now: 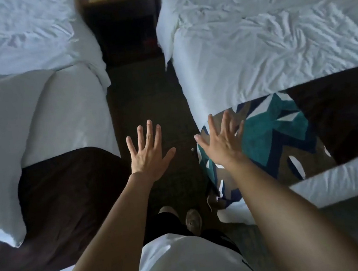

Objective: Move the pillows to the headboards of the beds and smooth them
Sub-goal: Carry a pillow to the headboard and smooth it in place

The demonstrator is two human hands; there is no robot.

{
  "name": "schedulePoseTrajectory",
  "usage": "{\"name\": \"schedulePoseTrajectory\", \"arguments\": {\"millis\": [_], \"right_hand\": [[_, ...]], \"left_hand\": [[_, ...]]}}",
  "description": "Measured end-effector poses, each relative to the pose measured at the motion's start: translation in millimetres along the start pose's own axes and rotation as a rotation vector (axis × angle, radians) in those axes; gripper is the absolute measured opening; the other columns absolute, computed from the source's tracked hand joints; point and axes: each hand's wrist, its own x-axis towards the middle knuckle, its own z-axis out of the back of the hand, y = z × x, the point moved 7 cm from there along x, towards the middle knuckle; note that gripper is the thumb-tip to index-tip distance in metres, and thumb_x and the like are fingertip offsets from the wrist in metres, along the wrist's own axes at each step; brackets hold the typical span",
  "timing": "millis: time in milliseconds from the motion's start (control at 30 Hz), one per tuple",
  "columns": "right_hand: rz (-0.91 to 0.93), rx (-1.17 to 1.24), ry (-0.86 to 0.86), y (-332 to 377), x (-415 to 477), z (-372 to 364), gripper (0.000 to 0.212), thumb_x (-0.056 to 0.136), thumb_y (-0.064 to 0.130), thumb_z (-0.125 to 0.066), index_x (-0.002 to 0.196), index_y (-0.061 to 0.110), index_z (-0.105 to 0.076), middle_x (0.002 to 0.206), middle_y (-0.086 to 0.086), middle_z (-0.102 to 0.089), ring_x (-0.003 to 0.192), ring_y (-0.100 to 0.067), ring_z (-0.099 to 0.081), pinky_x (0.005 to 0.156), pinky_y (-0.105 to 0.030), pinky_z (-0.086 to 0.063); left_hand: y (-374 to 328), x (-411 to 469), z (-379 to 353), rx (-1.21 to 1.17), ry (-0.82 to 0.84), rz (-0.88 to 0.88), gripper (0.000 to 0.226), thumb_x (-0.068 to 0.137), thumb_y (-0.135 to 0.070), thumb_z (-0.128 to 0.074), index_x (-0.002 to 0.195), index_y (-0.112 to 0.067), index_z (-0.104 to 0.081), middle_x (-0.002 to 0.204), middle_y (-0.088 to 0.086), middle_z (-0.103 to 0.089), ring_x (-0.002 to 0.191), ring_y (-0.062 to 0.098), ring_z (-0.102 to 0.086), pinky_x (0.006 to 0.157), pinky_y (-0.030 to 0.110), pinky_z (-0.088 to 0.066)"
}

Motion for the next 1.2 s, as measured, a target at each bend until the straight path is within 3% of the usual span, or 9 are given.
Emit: {"name": "schedulePoseTrajectory", "arguments": {"millis": [267,467,633,800,1200], "right_hand": [[0.224,-0.079,-0.031,70.7,95.0,32.1,0.089,0.092,0.080,-0.012,0.164,0.030,0.005,0.169,-0.019,0.016,0.157,-0.041,0.005,0.121,-0.063,0.008],[0.300,-0.115,-0.026,130.8,157.2,51.1,0.089,0.093,0.080,-0.014,0.164,0.029,0.006,0.170,-0.019,0.014,0.157,-0.041,0.005,0.121,-0.063,0.007],[0.355,-0.137,-0.034,194.4,213.0,75.6,0.093,0.087,0.080,-0.004,0.164,0.028,0.004,0.170,-0.019,0.011,0.157,-0.042,0.000,0.121,-0.063,0.004],[0.434,-0.136,-0.057,258.7,256.8,103.6,0.089,0.092,0.079,-0.011,0.164,0.028,0.005,0.170,-0.019,0.012,0.157,-0.041,0.001,0.122,-0.062,0.003],[0.801,-0.183,-0.009,415.1,341.7,131.8,0.086,0.097,0.075,-0.012,0.163,0.025,0.009,0.167,-0.025,0.018,0.157,-0.041,0.009,0.123,-0.062,0.009]], "left_hand": [[66.7,42.1,19.2,-0.008,-0.033,0.236,0.087,0.098,-0.075,-0.018,0.163,-0.024,0.007,0.169,0.004,0.023,0.155,0.032,0.019,0.118,0.063,0.012],[114.6,95.2,36.9,-0.030,-0.056,0.320,0.087,0.098,-0.075,-0.020,0.163,-0.024,0.006,0.169,0.004,0.023,0.155,0.033,0.019,0.117,0.062,0.014],[164.8,141.4,51.5,-0.085,-0.046,0.403,0.087,0.097,-0.076,-0.020,0.163,-0.026,0.006,0.168,0.004,0.026,0.154,0.033,0.022,0.120,0.065,0.011],[211.9,181.8,72.7,-0.108,-0.062,0.472,0.088,0.096,-0.077,-0.022,0.163,-0.028,0.009,0.168,0.004,0.028,0.153,0.033,0.023,0.119,0.065,0.014],[314.1,226.6,101.7,-0.196,-0.078,0.740,0.087,0.098,-0.073,-0.021,0.163,-0.025,0.012,0.164,0.002,0.035,0.151,0.030,0.030,0.118,0.064,0.017]]}}
